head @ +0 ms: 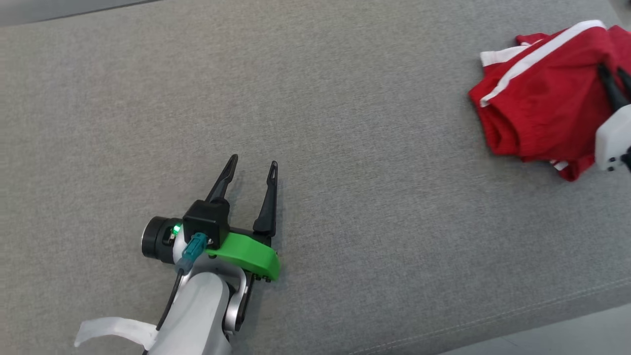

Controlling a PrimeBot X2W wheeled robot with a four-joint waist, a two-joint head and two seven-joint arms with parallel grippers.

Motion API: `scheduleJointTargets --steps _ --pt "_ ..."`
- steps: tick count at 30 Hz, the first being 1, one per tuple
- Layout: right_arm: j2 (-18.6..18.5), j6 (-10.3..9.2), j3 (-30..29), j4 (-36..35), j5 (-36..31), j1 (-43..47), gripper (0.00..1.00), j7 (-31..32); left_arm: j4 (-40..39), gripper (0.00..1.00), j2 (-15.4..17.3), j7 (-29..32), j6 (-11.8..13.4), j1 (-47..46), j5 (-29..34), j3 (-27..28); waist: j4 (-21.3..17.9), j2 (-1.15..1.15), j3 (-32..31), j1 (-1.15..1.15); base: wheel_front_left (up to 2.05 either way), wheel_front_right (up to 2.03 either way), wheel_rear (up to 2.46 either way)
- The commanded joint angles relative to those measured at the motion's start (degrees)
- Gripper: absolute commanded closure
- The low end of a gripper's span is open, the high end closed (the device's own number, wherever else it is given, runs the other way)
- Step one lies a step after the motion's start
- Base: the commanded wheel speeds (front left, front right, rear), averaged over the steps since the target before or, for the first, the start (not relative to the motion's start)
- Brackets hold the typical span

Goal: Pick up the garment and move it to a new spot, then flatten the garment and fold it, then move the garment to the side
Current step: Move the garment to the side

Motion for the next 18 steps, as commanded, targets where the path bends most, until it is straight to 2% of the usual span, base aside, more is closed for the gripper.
scheduleJointTargets --steps 1,3,9,10,11,12,13,18 --pt "-2.26 -0.10 -1.29 1.77 0.17 -0.96 1.00 -0.13 -0.36 0.00 0.28 0.02 0.20 -0.87 0.26 -0.02 4.03 0.00 3.19 0.00 0.00 0.00 0.00" --pt "-4.17 -0.10 -2.57 3.35 -0.09 -1.50 1.00 -0.13 -0.61 0.00 0.27 0.03 0.35 -0.79 0.34 0.08 4.80 0.00 3.49 0.00 0.00 0.00 0.00" --pt "-6.89 -0.10 -7.86 9.07 -2.87 -3.34 1.00 -0.13 -1.02 0.00 0.24 0.02 0.19 -0.20 0.84 0.53 5.79 0.00 4.05 0.00 0.00 0.00 0.00" --pt "-6.94 -0.10 -8.85 10.20 -3.48 -3.71 0.77 -0.13 -1.00 0.00 0.24 0.03 0.12 -0.18 0.88 0.62 5.86 0.00 4.13 0.00 0.00 0.00 0.00" --pt "-6.94 -0.10 -8.85 10.20 -3.48 -3.71 0.77 -0.13 -1.00 0.00 0.24 0.03 0.12 -0.18 0.88 0.62 5.86 0.00 4.13 0.00 0.00 0.00 0.00" --pt "-6.83 -0.10 -9.77 11.46 -4.24 -3.97 0.30 -0.13 -0.91 0.00 0.24 0.03 0.08 -0.20 0.97 0.70 5.90 0.00 4.19 0.00 0.00 0.00 0.00" --pt "-6.56 -0.10 -10.88 12.37 -4.94 -4.35 0.00 -0.13 -0.80 0.00 0.24 0.02 0.07 -0.27 1.03 0.76 5.91 0.00 4.20 0.00 0.00 0.00 0.00" --pt "-8.11 -0.10 -18.86 13.45 -10.15 -5.08 0.00 -0.13 -0.20 0.00 0.24 0.03 0.36 -0.38 0.51 0.80 5.64 0.00 3.77 0.00 0.00 0.00 0.00"
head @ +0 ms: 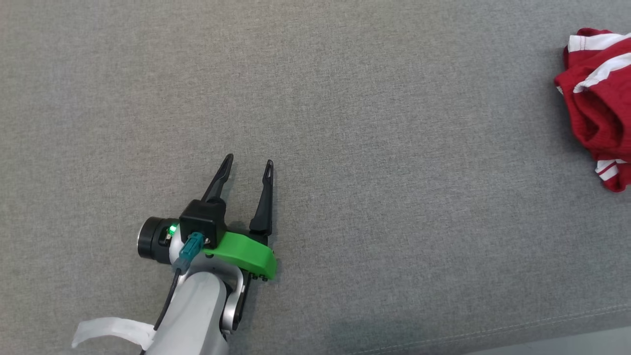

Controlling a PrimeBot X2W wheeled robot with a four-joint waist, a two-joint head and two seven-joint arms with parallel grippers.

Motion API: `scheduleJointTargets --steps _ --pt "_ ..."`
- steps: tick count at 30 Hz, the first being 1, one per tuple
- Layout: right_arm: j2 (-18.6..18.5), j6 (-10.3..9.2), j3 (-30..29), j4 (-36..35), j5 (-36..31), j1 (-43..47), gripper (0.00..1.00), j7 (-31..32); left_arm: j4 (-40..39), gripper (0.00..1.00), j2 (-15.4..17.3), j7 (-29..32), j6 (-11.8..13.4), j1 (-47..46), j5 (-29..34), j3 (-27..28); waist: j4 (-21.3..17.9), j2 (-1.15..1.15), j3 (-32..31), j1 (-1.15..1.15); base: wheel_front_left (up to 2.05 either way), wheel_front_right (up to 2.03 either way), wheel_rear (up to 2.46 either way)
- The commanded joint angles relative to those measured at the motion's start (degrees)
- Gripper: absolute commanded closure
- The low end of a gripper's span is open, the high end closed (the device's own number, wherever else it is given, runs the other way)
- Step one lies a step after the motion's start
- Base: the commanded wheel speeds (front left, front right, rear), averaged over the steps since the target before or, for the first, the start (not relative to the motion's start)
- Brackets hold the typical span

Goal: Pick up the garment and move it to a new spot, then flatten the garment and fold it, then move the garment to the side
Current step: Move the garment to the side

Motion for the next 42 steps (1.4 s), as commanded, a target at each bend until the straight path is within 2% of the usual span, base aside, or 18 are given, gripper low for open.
scheduleJointTargets --steps 1,6,10,14,18,29,35,42 --pt "0.13 -0.10 -1.73 -0.47 -1.29 0.59 0.00 -0.13 0.31 0.00 0.22 0.03 0.16 -0.24 -0.14 0.15 -0.23 0.00 -0.48 0.00 0.00 0.00 0.00" --pt "4.92 -0.09 -8.76 -8.64 -4.50 4.62 0.00 -0.13 0.89 0.00 0.23 0.02 0.29 0.67 -0.42 0.93 -0.93 0.00 -2.53 0.00 0.00 0.00 0.00" --pt "11.79 -0.09 -10.84 -17.33 -5.29 9.58 0.00 -0.13 1.34 0.00 0.24 0.02 0.30 1.78 -0.36 1.96 -1.38 0.00 -4.89 0.00 0.00 0.00 0.00" --pt "18.75 -0.10 -9.23 -23.71 -5.08 15.24 0.00 -0.13 2.31 0.00 0.23 0.02 0.09 3.19 -0.31 3.24 -1.47 0.00 -7.79 0.00 0.00 0.00 0.00" --pt "23.97 -0.09 -6.23 -27.94 -2.81 20.19 0.00 -0.13 3.10 0.00 0.23 0.03 0.46 4.85 -0.03 4.66 -0.94 0.00 -10.61 0.00 0.00 0.00 0.00" --pt "32.09 -0.09 -5.42 -32.77 -1.05 33.77 0.00 -0.13 6.20 0.00 0.20 0.02 0.89 10.61 0.22 11.43 1.18 0.00 -17.49 0.00 0.00 0.00 0.00" --pt "34.34 -0.09 -6.19 -34.82 -2.29 40.15 0.00 -0.13 7.66 0.00 0.19 0.03 0.65 14.18 0.42 15.90 1.13 0.00 -21.31 0.00 0.00 0.00 0.00" --pt "35.36 -0.09 -5.57 -36.36 -4.35 42.69 0.00 -0.13 7.84 0.00 0.21 0.02 0.47 15.72 0.12 17.93 0.62 0.00 -22.72 0.00 0.00 0.00 0.00"
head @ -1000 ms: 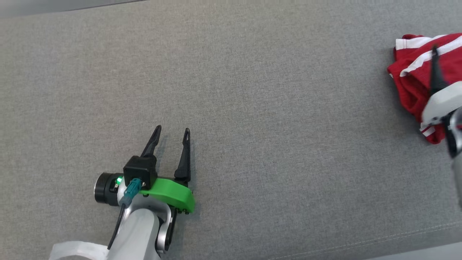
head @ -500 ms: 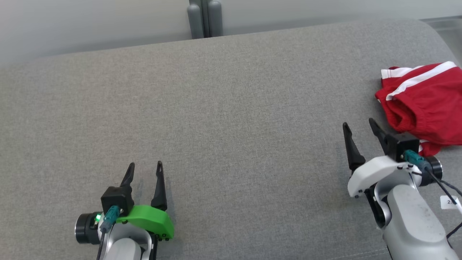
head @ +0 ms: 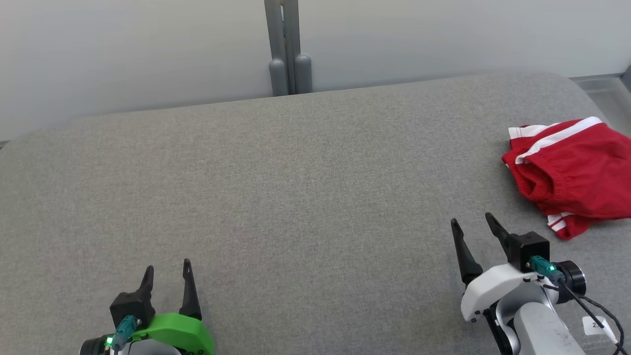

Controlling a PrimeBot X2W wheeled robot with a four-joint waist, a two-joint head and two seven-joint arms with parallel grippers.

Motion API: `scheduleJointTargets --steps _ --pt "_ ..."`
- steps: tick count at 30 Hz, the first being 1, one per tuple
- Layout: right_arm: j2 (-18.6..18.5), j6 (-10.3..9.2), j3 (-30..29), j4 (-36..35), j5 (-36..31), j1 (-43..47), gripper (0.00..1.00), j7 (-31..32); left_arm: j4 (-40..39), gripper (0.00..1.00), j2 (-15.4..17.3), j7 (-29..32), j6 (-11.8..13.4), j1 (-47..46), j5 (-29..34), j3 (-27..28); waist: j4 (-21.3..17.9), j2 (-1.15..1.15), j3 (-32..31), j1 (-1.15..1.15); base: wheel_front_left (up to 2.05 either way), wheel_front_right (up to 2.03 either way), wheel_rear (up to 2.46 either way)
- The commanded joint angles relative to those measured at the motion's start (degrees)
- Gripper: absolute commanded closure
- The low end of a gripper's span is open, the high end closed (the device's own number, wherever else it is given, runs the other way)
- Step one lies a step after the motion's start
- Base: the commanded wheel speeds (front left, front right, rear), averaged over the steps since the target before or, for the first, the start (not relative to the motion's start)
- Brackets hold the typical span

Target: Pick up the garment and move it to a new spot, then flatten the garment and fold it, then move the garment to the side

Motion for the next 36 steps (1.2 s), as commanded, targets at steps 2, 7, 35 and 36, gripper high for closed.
scheduleJointTargets --steps 2,7,35,36 --pt "0.17 -0.08 0.41 -0.68 -0.59 1.30 0.00 -0.13 -0.07 0.00 0.21 0.02 -0.20 1.06 0.01 0.50 -0.23 0.00 -0.72 0.00 0.00 0.00 0.00" --pt "0.47 -0.08 0.08 -3.24 -1.16 2.81 0.00 -0.13 -0.09 0.00 0.22 0.02 -0.56 1.67 0.42 1.43 -0.55 0.00 -1.54 0.00 0.00 0.00 0.00" --pt "0.90 -0.08 1.03 -5.48 0.76 3.51 0.00 -0.13 -1.50 0.00 0.21 0.02 -1.23 2.03 0.76 0.73 -5.52 0.00 -2.19 0.00 0.00 0.00 0.00" --pt "0.84 -0.08 1.34 -5.42 0.77 3.48 0.00 -0.13 -1.47 0.00 0.21 0.02 -1.21 2.05 0.74 0.72 -5.53 0.00 -2.19 0.00 0.00 0.00 0.00"
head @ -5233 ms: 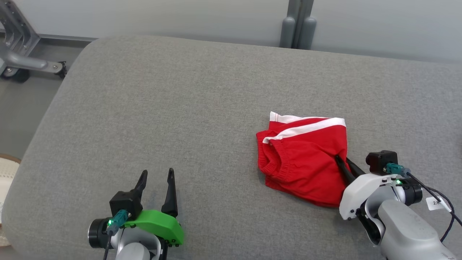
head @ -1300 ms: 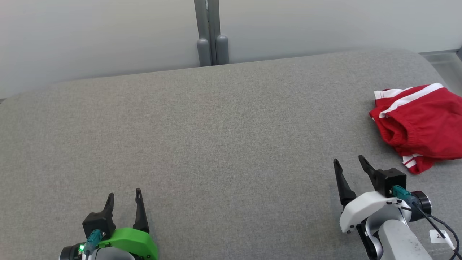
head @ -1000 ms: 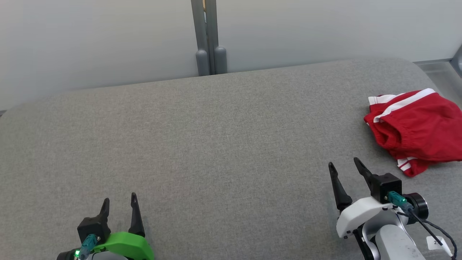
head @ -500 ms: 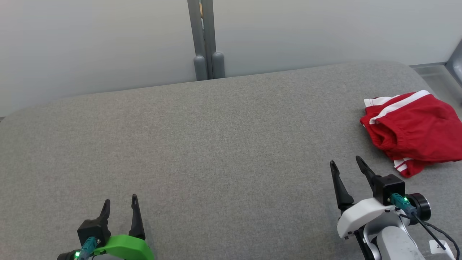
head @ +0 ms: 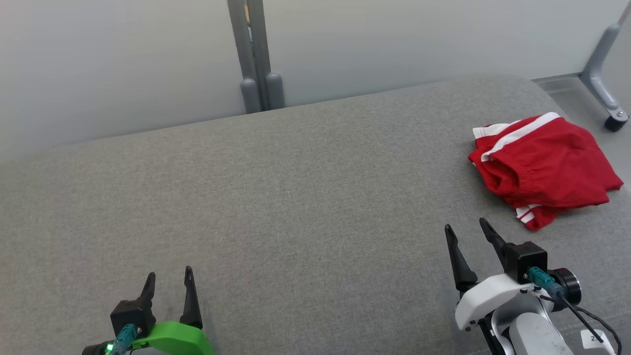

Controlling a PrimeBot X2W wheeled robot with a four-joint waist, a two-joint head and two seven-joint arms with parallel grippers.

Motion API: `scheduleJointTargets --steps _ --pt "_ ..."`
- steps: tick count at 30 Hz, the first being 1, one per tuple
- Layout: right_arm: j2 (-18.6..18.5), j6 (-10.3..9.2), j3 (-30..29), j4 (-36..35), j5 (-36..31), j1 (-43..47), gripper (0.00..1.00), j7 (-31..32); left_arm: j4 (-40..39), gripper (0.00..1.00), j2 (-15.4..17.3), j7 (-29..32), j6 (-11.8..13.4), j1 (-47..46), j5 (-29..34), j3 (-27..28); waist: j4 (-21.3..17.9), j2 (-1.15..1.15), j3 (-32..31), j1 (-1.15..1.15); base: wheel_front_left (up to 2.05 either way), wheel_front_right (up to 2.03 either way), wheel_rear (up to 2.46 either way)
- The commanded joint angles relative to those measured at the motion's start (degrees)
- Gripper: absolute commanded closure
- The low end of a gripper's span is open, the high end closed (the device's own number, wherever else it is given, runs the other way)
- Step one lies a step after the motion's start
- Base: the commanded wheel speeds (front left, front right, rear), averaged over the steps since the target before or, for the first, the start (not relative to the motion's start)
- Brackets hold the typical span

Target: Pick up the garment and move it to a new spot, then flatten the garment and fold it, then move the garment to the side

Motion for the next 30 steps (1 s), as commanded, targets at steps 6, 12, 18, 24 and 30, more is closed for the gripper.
scheduleJointTargets --steps 6,12,18,24,30 --pt "-0.38 -0.08 1.01 1.22 1.21 -0.11 0.00 -0.13 -0.17 0.00 0.23 0.02 0.26 -0.05 -0.19 -0.14 -1.41 0.00 0.17 0.00 0.00 0.00 0.00" --pt "-0.76 -0.08 2.30 0.82 2.36 0.26 0.00 -0.13 -0.05 0.00 0.23 0.02 0.04 -0.19 0.07 -0.38 -1.36 0.00 0.37 0.00 0.00 0.00 0.00" --pt "-1.18 -0.08 3.21 0.40 3.75 0.33 0.00 -0.13 -0.07 0.00 0.23 0.02 -0.29 -0.35 0.33 -0.33 -1.30 0.00 0.47 0.00 0.00 0.00 0.00" --pt "-1.53 -0.08 3.59 0.66 4.18 0.19 0.00 -0.13 -0.29 0.00 0.22 0.02 -1.36 -0.33 -0.59 -0.42 -1.24 0.00 0.45 0.00 0.00 0.00 0.00" --pt "-1.09 0.01 3.12 2.65 4.81 1.51 1.00 0.53 2.03 1.00 -0.28 0.49 -1.59 0.47 -1.88 -0.02 -1.19 0.00 0.47 0.00 0.00 0.00 0.00"
